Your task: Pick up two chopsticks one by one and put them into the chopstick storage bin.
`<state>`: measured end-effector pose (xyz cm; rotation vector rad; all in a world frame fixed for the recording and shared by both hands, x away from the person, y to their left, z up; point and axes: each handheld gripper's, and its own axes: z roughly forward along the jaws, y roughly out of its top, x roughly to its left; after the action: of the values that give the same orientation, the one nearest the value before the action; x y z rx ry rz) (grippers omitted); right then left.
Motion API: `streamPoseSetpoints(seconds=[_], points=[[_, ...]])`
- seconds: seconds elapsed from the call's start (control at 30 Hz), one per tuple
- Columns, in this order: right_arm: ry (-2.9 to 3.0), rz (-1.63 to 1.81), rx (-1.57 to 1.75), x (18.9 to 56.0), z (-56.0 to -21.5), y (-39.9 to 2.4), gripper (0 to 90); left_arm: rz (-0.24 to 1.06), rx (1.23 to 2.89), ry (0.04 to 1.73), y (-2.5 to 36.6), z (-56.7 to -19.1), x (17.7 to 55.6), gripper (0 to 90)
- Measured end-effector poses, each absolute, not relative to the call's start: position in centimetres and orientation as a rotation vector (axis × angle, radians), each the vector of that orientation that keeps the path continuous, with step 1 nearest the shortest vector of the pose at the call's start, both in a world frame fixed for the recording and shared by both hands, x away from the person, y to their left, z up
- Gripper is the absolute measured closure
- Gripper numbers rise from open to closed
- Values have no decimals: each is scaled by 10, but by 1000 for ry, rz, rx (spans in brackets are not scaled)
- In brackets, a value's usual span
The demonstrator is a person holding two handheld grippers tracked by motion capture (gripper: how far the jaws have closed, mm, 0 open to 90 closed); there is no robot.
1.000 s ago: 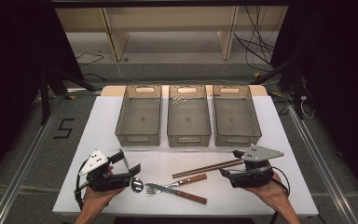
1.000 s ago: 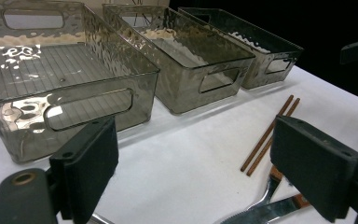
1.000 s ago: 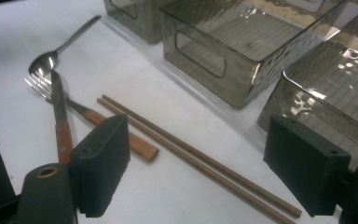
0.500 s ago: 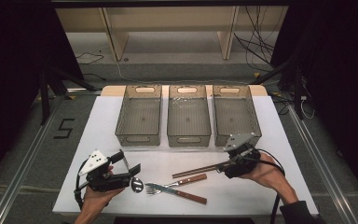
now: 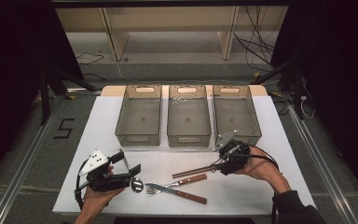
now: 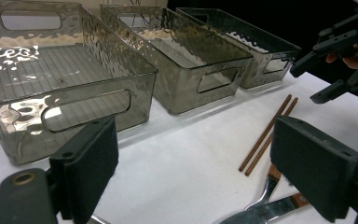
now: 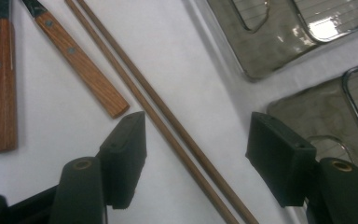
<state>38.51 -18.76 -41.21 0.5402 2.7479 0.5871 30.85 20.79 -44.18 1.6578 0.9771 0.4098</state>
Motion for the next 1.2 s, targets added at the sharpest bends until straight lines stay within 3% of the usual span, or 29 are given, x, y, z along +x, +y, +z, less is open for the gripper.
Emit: streamPoseSetpoints(seconds=[1.2], points=[[2987,326,306,429,-450,-158,578,408,1655,981,209,-441,309,147]])
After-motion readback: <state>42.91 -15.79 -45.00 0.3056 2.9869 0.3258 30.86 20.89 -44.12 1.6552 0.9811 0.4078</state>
